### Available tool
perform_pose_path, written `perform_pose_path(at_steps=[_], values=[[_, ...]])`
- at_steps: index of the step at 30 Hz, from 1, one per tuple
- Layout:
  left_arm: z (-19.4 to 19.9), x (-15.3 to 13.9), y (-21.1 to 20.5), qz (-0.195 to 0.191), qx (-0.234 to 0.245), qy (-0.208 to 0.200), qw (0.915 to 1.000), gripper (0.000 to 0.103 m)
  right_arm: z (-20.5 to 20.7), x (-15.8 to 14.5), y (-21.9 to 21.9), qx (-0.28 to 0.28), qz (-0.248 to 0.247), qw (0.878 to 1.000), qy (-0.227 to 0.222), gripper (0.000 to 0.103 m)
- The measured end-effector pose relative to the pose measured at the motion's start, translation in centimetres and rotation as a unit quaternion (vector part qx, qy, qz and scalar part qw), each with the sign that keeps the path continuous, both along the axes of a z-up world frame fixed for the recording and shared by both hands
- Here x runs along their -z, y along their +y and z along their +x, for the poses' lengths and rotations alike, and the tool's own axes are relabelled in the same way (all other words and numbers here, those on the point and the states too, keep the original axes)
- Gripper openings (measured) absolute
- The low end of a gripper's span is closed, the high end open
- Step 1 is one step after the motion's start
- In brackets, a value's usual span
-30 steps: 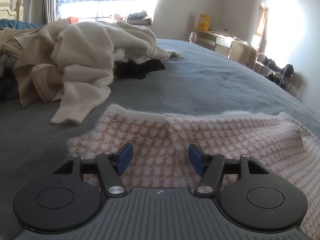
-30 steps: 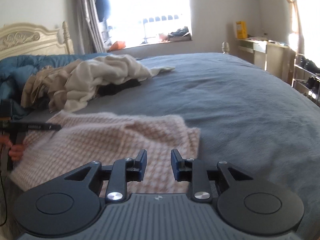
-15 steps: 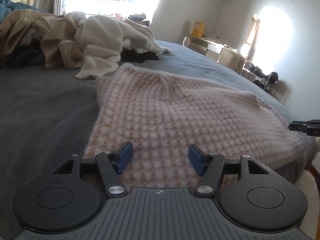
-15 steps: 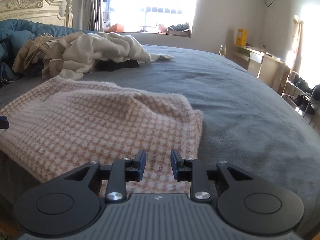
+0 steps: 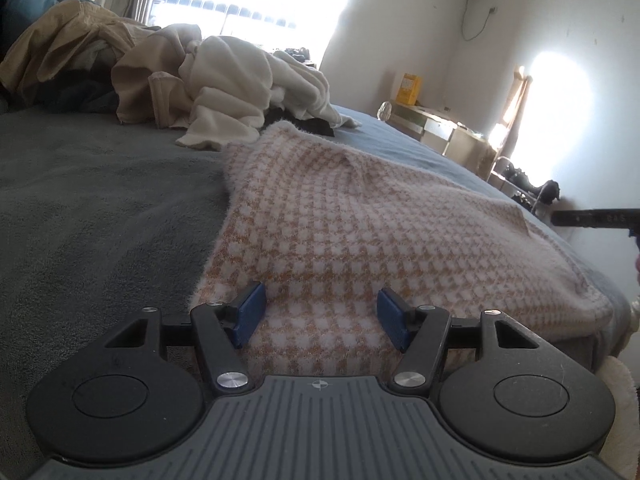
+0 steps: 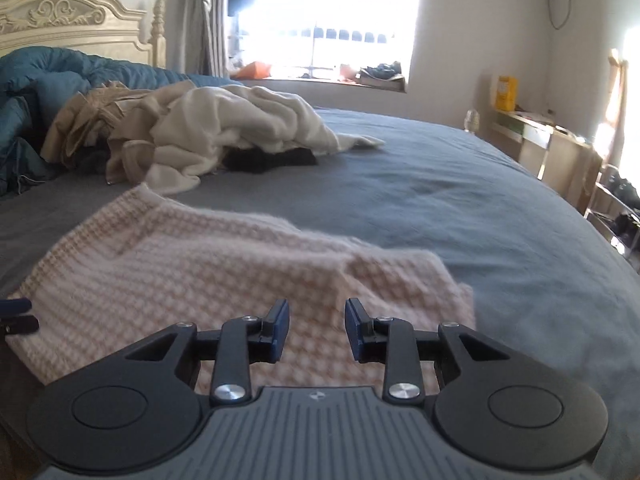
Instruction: Fold clothes
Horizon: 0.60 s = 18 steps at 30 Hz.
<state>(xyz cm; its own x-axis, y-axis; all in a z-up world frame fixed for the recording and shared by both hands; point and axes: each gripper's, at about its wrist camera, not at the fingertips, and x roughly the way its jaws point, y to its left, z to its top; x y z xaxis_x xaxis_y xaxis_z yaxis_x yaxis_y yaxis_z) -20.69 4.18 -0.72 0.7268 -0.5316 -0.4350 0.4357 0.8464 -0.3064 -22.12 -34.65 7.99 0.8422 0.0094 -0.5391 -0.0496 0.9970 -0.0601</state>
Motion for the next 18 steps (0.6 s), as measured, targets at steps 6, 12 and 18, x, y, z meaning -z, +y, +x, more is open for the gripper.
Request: perform_pose_path(at_steps=[6, 12, 18], values=[[0.0, 0.4, 0.6, -0.015, 0.005, -0.001, 0.9999, 0.062, 7.7, 5.3, -0.1, -0.004, -0.030, 0.996, 0.087, 0.030], [-0.6, 0.6, 0.2, 0.010, 0.015, -0.024, 0.9996, 0.062, 7.0, 1.6, -2.4, 0.032, 0.045, 0.997, 0.058, 0.029], [-0.9, 0.4, 0.3, 0.007, 0.010, -0.027, 0.9996, 0.062, 12.4, 6.2, -4.9, 0.061, 0.075, 0.990, 0.100, 0.028]])
